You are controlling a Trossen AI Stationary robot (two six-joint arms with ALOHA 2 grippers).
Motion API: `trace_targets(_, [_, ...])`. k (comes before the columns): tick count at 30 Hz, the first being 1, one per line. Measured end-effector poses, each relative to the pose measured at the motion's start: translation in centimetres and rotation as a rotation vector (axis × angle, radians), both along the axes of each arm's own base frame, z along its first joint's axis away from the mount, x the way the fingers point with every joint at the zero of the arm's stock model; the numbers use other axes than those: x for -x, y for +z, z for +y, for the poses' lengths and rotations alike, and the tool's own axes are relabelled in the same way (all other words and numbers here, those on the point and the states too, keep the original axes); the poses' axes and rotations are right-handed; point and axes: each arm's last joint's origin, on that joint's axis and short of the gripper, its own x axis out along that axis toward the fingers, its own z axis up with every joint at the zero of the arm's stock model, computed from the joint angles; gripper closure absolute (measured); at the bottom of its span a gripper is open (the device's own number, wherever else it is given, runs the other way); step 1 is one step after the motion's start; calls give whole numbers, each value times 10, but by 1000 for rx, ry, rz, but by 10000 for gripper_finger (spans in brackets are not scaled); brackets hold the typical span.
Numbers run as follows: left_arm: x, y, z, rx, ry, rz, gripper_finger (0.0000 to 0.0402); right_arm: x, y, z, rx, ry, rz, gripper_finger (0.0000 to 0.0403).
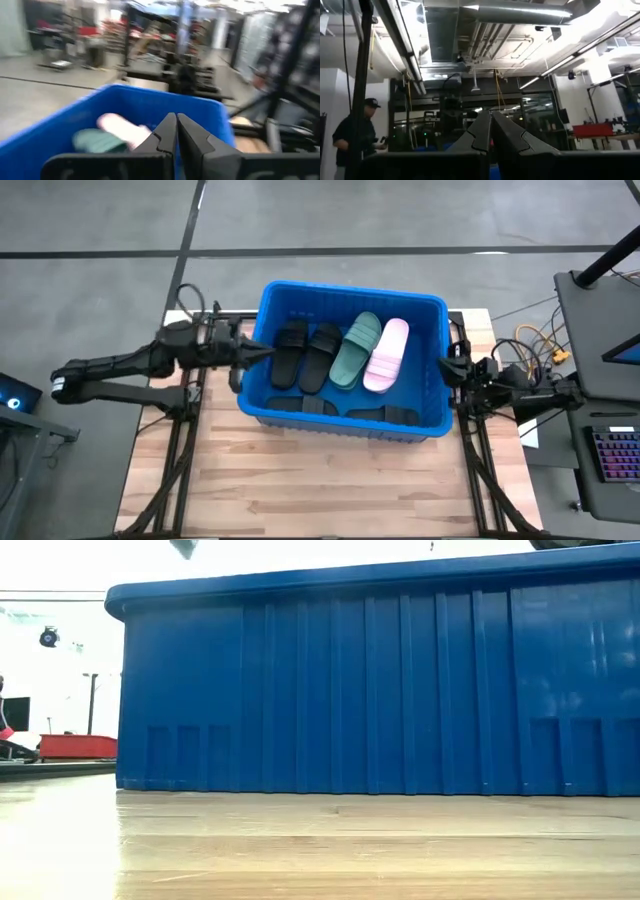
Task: Pick and place slides into bin
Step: Return to Home Position
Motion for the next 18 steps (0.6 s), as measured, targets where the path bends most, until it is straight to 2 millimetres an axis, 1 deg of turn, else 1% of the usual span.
trace_targets(3, [18, -5, 0, -10, 83, -30, 401, 0, 0, -1, -28, -35, 2, 394])
trace_targets(5, [30, -8, -2, -57, 113, -19, 401, 0, -1, -3, -71, -66, 2, 394])
trace_targets(7, [38, -8, -3, -150, 128, -3, 401, 0, -1, -4, -130, -70, -5, 394])
trace_targets(10, [46, -6, -4, -305, 127, 20, 401, -1, -2, -4, -130, -70, 3, 394])
trace_targets(13, [48, -6, -5, -289, 123, 17, 401, -2, -2, -4, -104, -110, 23, 394])
trace_targets(16, [52, -6, -5, -262, 123, 5, 401, -3, -4, -6, -147, -153, 41, 394])
trace_targets(18, [57, -4, -6, -265, 136, -11, 401, -4, -5, -6, -145, -156, 58, 394])
